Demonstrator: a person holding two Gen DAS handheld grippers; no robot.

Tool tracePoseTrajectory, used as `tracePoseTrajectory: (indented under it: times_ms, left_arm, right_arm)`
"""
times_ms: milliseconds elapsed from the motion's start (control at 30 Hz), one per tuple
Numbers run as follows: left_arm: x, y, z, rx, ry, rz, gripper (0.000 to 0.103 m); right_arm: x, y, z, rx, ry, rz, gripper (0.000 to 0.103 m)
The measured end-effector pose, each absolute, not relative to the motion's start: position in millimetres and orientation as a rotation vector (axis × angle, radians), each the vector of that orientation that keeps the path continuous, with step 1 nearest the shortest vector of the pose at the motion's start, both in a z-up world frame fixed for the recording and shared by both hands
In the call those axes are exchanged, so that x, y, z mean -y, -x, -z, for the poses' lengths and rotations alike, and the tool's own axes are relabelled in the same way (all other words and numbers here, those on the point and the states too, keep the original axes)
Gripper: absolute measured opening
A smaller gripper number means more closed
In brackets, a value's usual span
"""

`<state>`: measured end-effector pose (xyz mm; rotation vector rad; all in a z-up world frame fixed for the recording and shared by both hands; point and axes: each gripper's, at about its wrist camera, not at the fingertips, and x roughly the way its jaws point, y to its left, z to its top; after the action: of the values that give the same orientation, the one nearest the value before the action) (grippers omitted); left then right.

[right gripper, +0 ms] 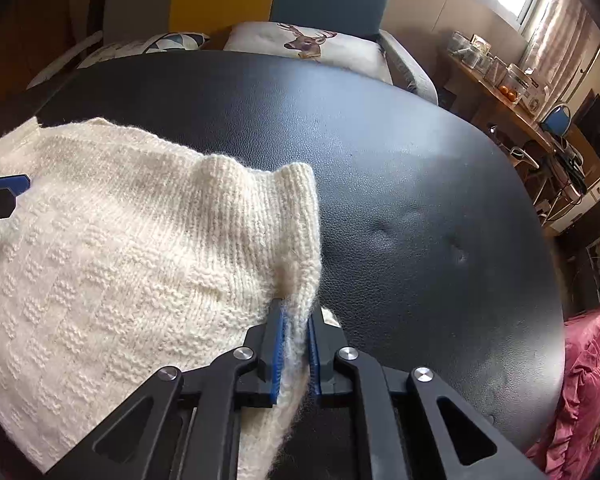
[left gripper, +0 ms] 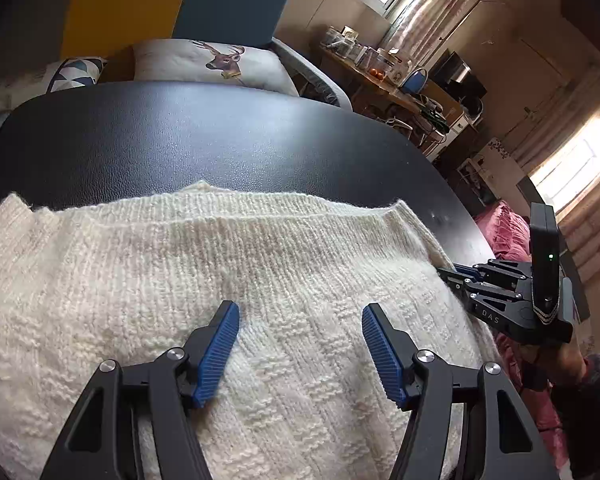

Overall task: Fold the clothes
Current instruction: 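Lay the folded side down and open the right gripper, then grasp the sweater edge with the left gripper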

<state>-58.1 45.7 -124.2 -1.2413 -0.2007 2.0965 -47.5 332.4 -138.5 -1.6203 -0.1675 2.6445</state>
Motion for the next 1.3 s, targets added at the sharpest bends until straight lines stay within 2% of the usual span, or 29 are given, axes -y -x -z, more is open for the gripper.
tracePoseTrajectory:
  times_ms: [33,167,300,400,467,567,700,900,1133,1300]
  left_arm:
    - [-44,58,122,0.211,1.235,-2.097,0.065]
    - [-21,53,109,0.243,1.211,-2.151,0.066]
    - [32,41,104,0.374,1.221,-2.223,0.067]
    - [79,29,98,0.449,1.215,-2.332,0.068]
    - [116,21,97,0.538,1.219,-2.405,0.072]
    - [169,19,104,0.663,1.268,-2.463,0.077]
    - [206,19,116,0.721,1.321,-2.470,0.082]
    - [199,35,128,0.758,1.316,-2.327,0.082]
    - [176,73,144,0.721,1.372,-2.237,0.079]
    - [170,73,144,0.662,1.361,-2.231,0.080]
  right_arm:
    - [-337,47,136,0.131,1.616,-2.651,0.025]
    - [-352,32,107,-0.055,1.477,-2.732,0.025]
    - [-326,20,90,-0.141,1.467,-2.898,0.027]
    - [-284,24,117,-0.149,1.586,-2.867,0.029]
    - [-265,27,141,-0.174,1.656,-2.815,0.030]
    - [-263,19,147,-0.235,1.558,-2.845,0.032]
    - [-263,20,150,-0.268,1.564,-2.842,0.032]
    - [-261,32,145,-0.211,1.641,-2.791,0.032]
    - [-261,42,145,-0.203,1.694,-2.764,0.032]
    - [-260,44,146,-0.204,1.686,-2.781,0.032]
